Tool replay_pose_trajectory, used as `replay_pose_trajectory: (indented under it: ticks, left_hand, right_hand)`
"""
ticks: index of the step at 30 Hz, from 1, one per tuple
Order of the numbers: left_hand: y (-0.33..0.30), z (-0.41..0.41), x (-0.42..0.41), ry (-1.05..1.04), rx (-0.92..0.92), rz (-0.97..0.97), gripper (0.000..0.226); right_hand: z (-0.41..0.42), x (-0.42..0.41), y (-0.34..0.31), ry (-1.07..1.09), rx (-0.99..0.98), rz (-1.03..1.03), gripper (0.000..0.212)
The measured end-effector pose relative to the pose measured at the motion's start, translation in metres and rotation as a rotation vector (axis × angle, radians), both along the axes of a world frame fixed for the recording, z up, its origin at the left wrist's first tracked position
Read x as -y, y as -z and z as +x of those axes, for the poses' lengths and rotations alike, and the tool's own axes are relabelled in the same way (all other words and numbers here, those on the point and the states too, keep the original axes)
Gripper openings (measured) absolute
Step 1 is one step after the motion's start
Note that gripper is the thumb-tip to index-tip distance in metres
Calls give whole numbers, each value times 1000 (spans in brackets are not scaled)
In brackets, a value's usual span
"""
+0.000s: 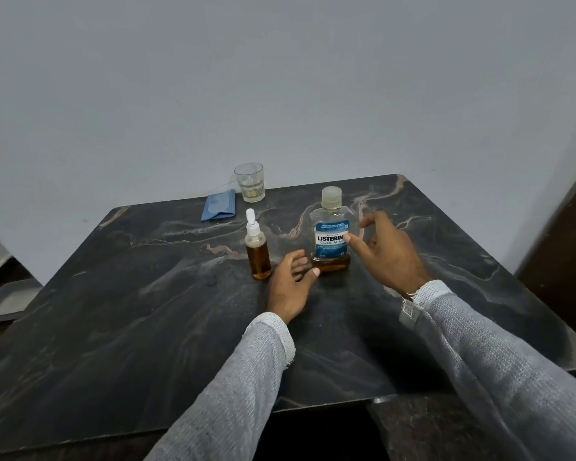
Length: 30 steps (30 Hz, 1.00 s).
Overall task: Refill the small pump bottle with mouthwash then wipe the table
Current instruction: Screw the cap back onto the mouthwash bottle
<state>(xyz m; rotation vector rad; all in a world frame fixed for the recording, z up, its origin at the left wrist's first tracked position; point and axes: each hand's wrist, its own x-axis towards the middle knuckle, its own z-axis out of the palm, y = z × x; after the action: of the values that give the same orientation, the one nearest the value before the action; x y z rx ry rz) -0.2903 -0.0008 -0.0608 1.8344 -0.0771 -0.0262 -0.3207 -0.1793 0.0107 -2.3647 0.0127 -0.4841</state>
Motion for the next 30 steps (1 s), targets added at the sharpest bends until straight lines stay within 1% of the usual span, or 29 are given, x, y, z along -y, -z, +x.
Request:
replay_pose_trajectory:
  ticks: [4,9,11,13,15,17,20,21,22,23,25,27,30]
  left_hand:
    - [1,-12,-17,-7,28,-16,40]
    - [-2,-19,-38,-31,57,-41,27]
    - [-4,-20,-44,-22,53,-40,26]
    - [-5,-20,-48,-14,47,-32,27]
    - [-4,-21,-48,-9,38,-20,27]
    - [-4,-21,-46,-3,27,8,29]
    - [-6,-20,-41,5,24,73,34]
    - [-7,-20,-40,7,26,103,35]
    - [-9,-20,-39,10,27,143,36]
    - [-10,-19,-37,16,29,189,37]
    - [-14,-19,-33,37,30,303,41]
    - [-19,-18,-28,63,26,433,47]
    - [-26,-15,-19,84,28,607,57]
  right_hand:
    - [-7,-13,21,-46,-27,25,27]
    - [-4,-27,32,-39,-55,59,27]
    - [0,-27,35,-10,-25,98,25]
    - [5,-24,36,51,39,127,28]
    - [12,-18,37,123,64,170,38]
    - [20,-13,39,147,50,219,54]
    - [30,-10,40,50,-53,312,85]
    - [33,-9,41,10,-83,341,92]
    - [36,-10,42,-25,-105,365,94]
    - [39,-10,44,-58,-125,390,92]
    - [43,-12,46,-126,-161,431,80]
    - [46,-14,48,-172,-152,427,68]
    - [46,-14,50,-151,-108,389,61]
